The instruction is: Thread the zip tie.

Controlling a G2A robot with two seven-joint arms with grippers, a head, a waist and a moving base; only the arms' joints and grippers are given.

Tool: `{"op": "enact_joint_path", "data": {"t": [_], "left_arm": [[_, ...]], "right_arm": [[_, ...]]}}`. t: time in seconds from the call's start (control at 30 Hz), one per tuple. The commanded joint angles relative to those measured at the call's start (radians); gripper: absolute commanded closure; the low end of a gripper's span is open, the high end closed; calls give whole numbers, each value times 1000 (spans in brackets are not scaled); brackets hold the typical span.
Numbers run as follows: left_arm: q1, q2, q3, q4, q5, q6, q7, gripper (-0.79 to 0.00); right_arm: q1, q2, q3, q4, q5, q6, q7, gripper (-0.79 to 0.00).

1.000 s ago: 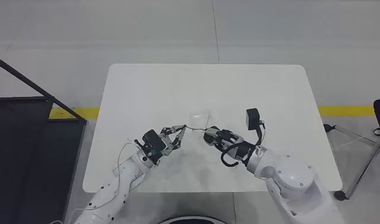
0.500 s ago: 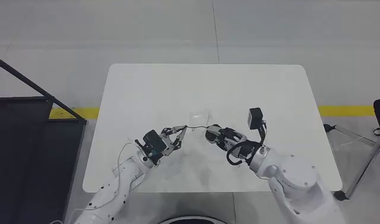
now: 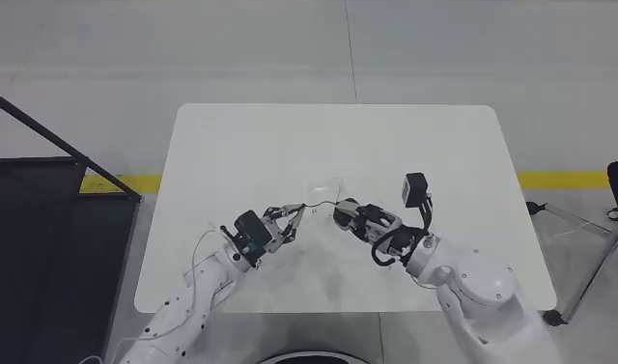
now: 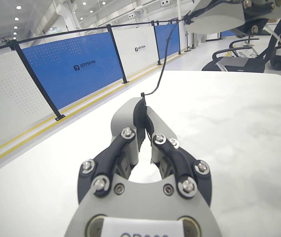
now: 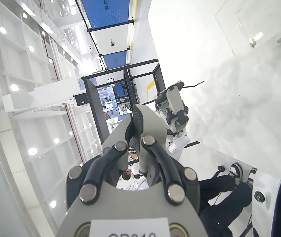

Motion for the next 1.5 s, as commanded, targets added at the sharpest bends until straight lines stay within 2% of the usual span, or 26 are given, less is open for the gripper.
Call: {"op": "enact_joint_path", "data": {"t": [0.0,0.23,0.43,1.47], "left_arm": [[-2,0,0,1,1,-1,-1,0],[-9,-1,2,6,1,-3,-2,0],[-12,-2,1,11,-5,-1,2,0],[15,-13,-20,0,-91,49,48,0]], "right_arm": [[0,0,1,2,4,-5,0,0],[-9,-1,11,11,26,-43,3,0],[0,1,5,10,10,-16,8,0],[142,1,-157,-18,-226,342,-32,0]]}}
